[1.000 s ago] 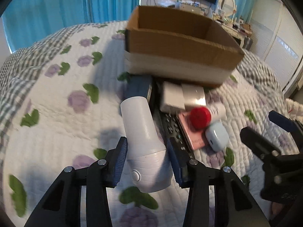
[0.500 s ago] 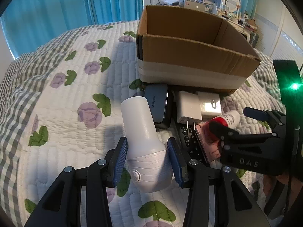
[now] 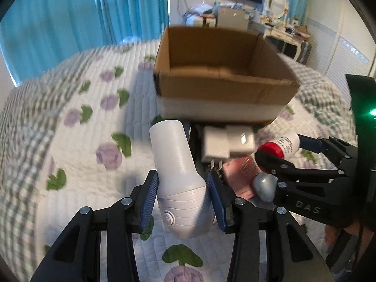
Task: Organize rigid objects
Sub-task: 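Carry both items over the box and open both tools to drop them in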
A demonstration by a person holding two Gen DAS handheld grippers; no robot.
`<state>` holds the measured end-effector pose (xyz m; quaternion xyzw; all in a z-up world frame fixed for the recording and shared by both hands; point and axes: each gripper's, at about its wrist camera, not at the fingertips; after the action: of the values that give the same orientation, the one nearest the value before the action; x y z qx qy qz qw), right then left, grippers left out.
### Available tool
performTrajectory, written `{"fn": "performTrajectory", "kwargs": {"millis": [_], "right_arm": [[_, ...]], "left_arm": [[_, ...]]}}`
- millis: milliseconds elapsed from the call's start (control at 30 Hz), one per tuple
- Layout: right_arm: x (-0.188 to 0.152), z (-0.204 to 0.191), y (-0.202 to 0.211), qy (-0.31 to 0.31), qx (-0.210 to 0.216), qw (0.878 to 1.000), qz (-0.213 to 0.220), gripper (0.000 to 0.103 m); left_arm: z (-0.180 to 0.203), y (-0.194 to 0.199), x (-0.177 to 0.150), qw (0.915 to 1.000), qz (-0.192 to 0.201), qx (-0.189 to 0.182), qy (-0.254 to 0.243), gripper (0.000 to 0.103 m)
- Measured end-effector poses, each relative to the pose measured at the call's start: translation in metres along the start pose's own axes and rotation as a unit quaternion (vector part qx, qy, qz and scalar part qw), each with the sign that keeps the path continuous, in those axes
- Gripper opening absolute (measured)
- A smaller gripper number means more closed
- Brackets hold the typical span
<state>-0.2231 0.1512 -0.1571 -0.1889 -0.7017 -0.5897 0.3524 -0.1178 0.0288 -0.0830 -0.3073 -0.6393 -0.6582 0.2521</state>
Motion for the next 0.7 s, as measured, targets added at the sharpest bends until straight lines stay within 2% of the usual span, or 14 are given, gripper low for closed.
{"fn": "performTrajectory", "kwargs": {"millis": [167, 367, 533, 700], "right_arm": [[0.034, -0.004, 0.056, 0.016, -0.012, 0.999, 0.043, 0.079], [0.090, -0.007, 0.120, 0.051, -0.013, 0.993, 0.108, 0.079], [0.127, 0.001, 0.134, 0.036, 0.006, 0.989, 0.144, 0.079], [0.154, 0.018, 0.112, 0.034, 0.001, 0.988, 0.151, 0.079]], "left_arm": [[0.004, 0.034, 0.031, 0.9985, 0.037, -0.040, -0.006, 0.044], [0.011, 0.051, 0.085, 0.9948, 0.078, -0.051, -0.041, 0.044], [0.009, 0.024, 0.131, 0.9931, 0.076, -0.075, -0.049, 0.044], [0.008, -0.026, 0.162, 0.9937, 0.064, -0.064, -0.065, 0.044]]}}
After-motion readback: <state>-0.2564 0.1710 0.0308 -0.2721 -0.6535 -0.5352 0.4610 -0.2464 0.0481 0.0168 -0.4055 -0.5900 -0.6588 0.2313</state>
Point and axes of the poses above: each gripper's, at about its wrist camera, not at the fingertips, and y roughly against the way its jaws point, z to its right, x to its top, and after that the axes turned 10 degrees about z, right-handed
